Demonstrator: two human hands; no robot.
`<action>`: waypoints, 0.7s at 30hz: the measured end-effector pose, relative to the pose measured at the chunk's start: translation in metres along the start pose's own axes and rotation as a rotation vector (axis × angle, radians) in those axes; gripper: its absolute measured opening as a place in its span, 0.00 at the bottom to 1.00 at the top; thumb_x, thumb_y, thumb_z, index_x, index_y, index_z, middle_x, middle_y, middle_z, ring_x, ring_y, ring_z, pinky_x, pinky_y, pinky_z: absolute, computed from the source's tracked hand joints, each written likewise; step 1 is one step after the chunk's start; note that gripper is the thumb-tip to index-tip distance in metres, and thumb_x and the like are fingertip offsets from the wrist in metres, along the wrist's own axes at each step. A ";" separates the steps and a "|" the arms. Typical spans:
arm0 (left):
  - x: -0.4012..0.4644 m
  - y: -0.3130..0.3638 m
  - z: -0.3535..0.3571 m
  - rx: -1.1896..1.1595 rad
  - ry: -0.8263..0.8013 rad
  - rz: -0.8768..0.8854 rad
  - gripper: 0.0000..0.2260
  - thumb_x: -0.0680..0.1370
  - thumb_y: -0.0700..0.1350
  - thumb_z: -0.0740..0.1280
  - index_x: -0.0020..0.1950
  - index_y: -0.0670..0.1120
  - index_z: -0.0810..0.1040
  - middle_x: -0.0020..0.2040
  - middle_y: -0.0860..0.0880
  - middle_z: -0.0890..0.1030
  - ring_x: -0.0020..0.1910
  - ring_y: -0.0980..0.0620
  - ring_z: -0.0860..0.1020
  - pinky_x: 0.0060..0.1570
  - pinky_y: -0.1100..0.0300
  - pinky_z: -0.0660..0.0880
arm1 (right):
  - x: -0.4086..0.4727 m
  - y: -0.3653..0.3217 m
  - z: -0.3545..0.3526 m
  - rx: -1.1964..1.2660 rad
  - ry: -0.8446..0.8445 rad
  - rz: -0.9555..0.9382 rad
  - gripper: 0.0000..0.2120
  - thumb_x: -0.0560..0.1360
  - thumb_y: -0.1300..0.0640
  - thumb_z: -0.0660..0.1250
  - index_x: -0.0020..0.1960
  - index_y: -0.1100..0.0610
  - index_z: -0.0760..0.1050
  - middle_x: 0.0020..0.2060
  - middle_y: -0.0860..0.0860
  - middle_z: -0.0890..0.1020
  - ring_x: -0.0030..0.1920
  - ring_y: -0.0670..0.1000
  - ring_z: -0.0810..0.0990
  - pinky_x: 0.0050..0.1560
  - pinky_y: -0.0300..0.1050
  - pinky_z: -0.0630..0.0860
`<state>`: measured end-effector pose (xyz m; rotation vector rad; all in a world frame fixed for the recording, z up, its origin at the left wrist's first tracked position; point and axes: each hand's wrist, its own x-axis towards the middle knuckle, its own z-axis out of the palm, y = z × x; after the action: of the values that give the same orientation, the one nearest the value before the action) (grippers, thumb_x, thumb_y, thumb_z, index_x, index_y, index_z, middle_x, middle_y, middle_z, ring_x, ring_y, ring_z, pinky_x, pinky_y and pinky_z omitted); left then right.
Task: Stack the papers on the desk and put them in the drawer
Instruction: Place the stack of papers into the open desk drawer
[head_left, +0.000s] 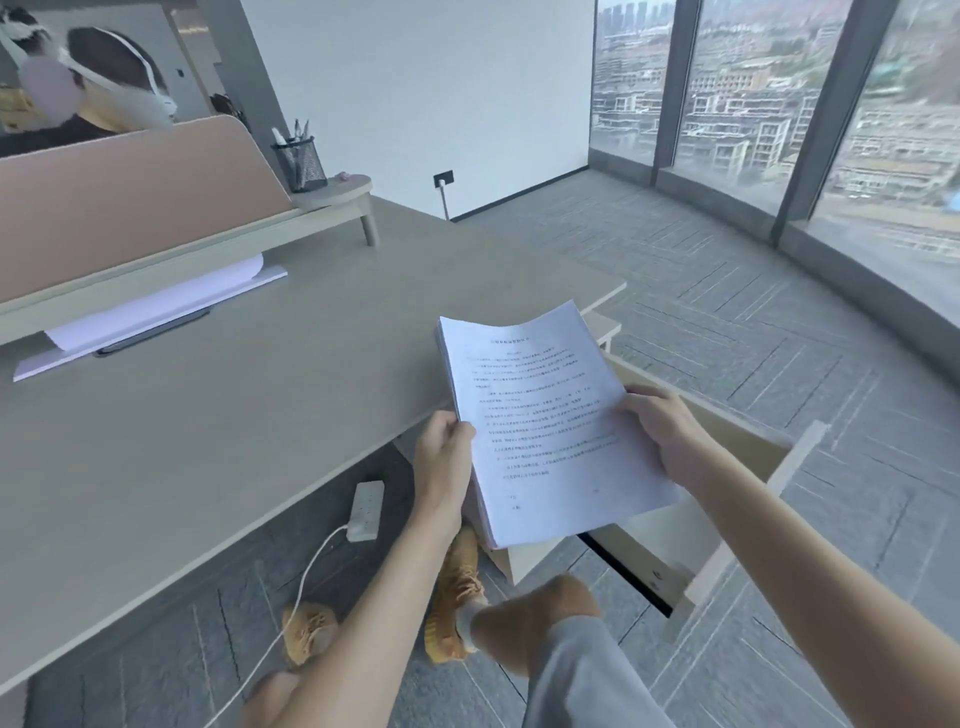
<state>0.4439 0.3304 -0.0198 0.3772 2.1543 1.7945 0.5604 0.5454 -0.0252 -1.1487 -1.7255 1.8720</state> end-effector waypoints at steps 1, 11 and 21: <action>0.001 -0.001 0.010 0.021 -0.025 0.017 0.06 0.73 0.43 0.62 0.38 0.42 0.69 0.36 0.47 0.74 0.36 0.51 0.69 0.37 0.55 0.63 | 0.003 0.003 -0.010 0.009 0.011 0.006 0.13 0.73 0.66 0.62 0.43 0.55 0.84 0.43 0.60 0.86 0.42 0.60 0.85 0.56 0.62 0.82; 0.006 -0.034 0.090 0.193 -0.197 0.137 0.24 0.76 0.38 0.64 0.69 0.57 0.68 0.33 0.49 0.74 0.33 0.51 0.73 0.38 0.59 0.73 | 0.036 0.025 -0.096 -0.201 0.044 0.026 0.18 0.73 0.71 0.61 0.58 0.59 0.81 0.46 0.59 0.84 0.45 0.59 0.83 0.55 0.57 0.81; 0.025 -0.055 0.132 0.662 -0.498 0.269 0.17 0.79 0.53 0.59 0.43 0.43 0.81 0.41 0.45 0.85 0.45 0.47 0.82 0.45 0.53 0.79 | 0.081 0.041 -0.113 -0.478 0.046 0.077 0.18 0.72 0.71 0.59 0.55 0.61 0.82 0.46 0.58 0.81 0.45 0.57 0.79 0.40 0.43 0.75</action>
<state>0.4736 0.4488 -0.0976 1.1700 2.3173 0.8821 0.6060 0.6701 -0.0824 -1.4298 -2.1999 1.4943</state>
